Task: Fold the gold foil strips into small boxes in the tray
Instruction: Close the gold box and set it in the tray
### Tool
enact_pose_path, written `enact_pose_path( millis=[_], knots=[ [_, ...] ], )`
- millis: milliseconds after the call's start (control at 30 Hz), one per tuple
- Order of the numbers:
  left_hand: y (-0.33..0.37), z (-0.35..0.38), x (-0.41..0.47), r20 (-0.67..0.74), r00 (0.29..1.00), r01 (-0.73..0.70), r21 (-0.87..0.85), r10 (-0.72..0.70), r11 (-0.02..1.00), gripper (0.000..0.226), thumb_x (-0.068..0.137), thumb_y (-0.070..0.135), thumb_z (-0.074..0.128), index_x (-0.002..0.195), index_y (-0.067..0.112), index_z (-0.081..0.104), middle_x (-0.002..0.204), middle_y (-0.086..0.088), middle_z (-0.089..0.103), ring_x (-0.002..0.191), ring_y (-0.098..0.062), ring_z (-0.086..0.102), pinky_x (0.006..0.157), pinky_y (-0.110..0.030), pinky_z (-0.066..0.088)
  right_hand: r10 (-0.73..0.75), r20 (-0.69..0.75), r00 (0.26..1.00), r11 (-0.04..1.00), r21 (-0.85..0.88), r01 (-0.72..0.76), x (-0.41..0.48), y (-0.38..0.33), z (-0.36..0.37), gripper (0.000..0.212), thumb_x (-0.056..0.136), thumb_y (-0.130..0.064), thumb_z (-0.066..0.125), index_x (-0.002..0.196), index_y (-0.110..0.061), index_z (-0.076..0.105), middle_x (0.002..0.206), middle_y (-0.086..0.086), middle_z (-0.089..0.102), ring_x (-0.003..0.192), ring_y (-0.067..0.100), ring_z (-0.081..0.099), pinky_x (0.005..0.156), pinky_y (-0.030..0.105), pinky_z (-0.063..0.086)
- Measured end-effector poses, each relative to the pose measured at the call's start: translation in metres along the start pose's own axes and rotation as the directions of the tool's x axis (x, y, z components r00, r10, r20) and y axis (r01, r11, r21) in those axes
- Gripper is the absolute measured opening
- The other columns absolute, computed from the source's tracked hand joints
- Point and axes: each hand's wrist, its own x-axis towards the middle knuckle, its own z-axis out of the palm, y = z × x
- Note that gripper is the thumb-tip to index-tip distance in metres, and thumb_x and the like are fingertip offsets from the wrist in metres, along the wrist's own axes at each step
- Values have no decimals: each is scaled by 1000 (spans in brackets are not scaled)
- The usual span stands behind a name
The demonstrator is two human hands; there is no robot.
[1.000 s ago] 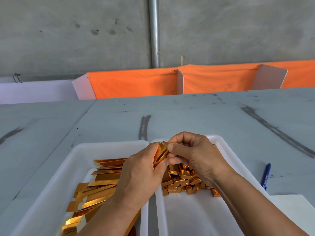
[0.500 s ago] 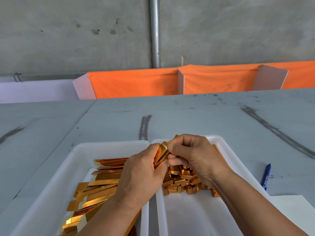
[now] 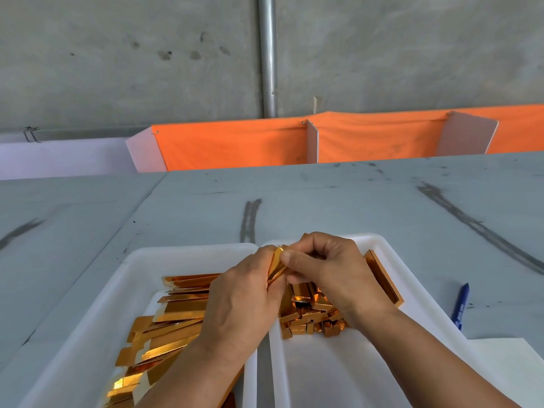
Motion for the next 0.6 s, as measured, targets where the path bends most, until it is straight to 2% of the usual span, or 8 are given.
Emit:
enact_pose_path(
  millis=[133,200,267,333,400,467,533,600],
  knots=[
    [1,0,-1,11,999,-37,66,37,997,38,85,42,68,118,28,55,82,12,63,65,-1,48,56,-4,30,47,-17,999,997,-60,-48,1,-1,0,7,88,-17,74,84,-12,71,74,6,75,71,22,75,82,45,61],
    [-1,-2,1,0,999,-54,73,54,996,51,82,50,68,125,31,50,89,13,63,69,-2,57,59,-10,42,48,-27,998,998,-45,-49,2,-2,-3,6,88,-16,73,84,-12,71,74,8,75,73,24,75,83,48,60],
    [-3,-6,5,-41,999,-21,18,22,1000,74,75,60,68,138,36,36,106,14,57,83,-1,57,66,-18,48,48,-89,995,999,13,-47,4,-4,-9,5,88,-15,73,84,-13,72,73,7,75,70,21,74,81,42,61],
    [-7,-12,8,-81,994,52,-174,-66,983,93,63,64,70,142,45,23,122,19,45,102,6,50,75,-16,44,93,-148,985,986,152,-70,7,-6,-17,4,88,-13,72,84,-11,72,73,6,75,66,16,73,71,30,61],
    [-13,-17,10,-70,980,137,-441,-186,887,98,56,62,74,139,54,22,126,29,41,113,13,45,80,-11,39,161,-128,979,933,344,-109,10,-8,-22,5,88,-9,70,86,-4,70,72,8,73,61,13,70,58,19,57],
    [-18,-22,10,33,970,205,-635,-239,745,96,52,59,78,134,58,29,122,36,46,109,18,46,72,-8,45,202,-70,977,878,455,-149,11,-8,-24,6,89,-6,67,87,0,68,68,8,70,57,12,68,52,16,55],
    [-20,-25,11,150,970,236,-772,-193,591,89,51,55,81,130,56,41,120,30,55,106,9,55,72,-8,49,219,-18,975,846,501,-181,11,-8,-22,6,89,-4,65,88,1,66,64,7,69,54,11,67,49,15,54],
    [-19,-27,12,201,968,248,-852,-149,461,84,51,46,85,127,53,49,120,19,61,109,-6,61,78,-20,54,227,2,974,837,511,-196,11,-8,-21,6,88,-5,66,89,2,66,63,7,69,54,11,67,48,16,55]
  ],
)
